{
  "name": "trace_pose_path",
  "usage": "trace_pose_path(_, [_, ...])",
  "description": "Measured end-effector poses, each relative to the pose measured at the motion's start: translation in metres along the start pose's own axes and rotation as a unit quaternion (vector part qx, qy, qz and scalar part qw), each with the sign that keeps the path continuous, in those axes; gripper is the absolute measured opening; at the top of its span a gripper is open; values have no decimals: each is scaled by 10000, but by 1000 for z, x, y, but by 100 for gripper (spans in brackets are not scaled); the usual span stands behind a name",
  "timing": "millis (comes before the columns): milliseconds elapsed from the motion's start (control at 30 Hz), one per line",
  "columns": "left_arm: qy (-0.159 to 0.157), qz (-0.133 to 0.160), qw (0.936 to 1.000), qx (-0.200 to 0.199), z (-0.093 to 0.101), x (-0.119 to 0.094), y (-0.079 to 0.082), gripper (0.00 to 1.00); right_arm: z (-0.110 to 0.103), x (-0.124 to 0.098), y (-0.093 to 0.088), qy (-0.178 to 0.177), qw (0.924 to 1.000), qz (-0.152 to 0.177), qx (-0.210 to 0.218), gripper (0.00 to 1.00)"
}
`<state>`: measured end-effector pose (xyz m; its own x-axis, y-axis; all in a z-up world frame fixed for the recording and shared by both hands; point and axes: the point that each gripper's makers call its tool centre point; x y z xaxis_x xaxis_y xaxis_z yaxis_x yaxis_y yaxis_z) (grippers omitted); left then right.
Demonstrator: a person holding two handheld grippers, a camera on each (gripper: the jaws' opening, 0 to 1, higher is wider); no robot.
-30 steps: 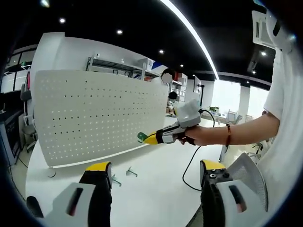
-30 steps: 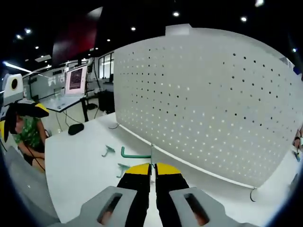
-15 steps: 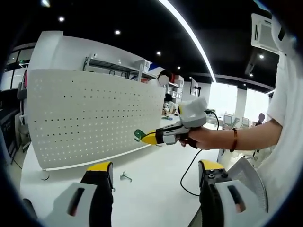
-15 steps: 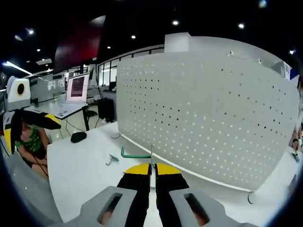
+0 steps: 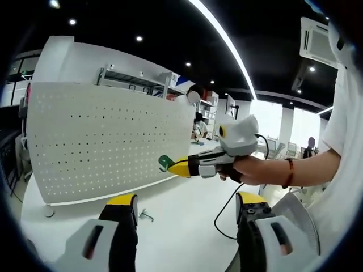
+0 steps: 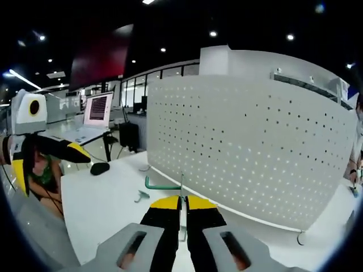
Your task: Insert the hook assembly into the mounting plate slot until the hook locks in place.
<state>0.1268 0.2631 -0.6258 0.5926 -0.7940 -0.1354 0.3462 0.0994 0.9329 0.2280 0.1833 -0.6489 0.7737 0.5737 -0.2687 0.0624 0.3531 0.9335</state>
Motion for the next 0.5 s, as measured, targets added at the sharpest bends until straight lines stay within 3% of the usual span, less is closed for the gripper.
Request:
trace_pose_path(200, [0,16,10000,7,1,1,3,71,-5,-4,11,50,9998,171,120,1])
trace_pose_path(500, [26,140,9998,-137,1,4,7,69,-14,-9,19,101,9996,255,-62,1])
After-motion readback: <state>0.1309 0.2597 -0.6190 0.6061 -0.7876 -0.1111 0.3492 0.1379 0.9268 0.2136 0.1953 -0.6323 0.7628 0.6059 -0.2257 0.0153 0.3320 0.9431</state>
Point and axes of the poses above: the point that each gripper's makers call its tool centre point, and the gripper's own axes: x roughly forward along the fingers, z roughly to its right, y roughly out of its top, and after that the axes turned 9 degrees about -x, right-handed
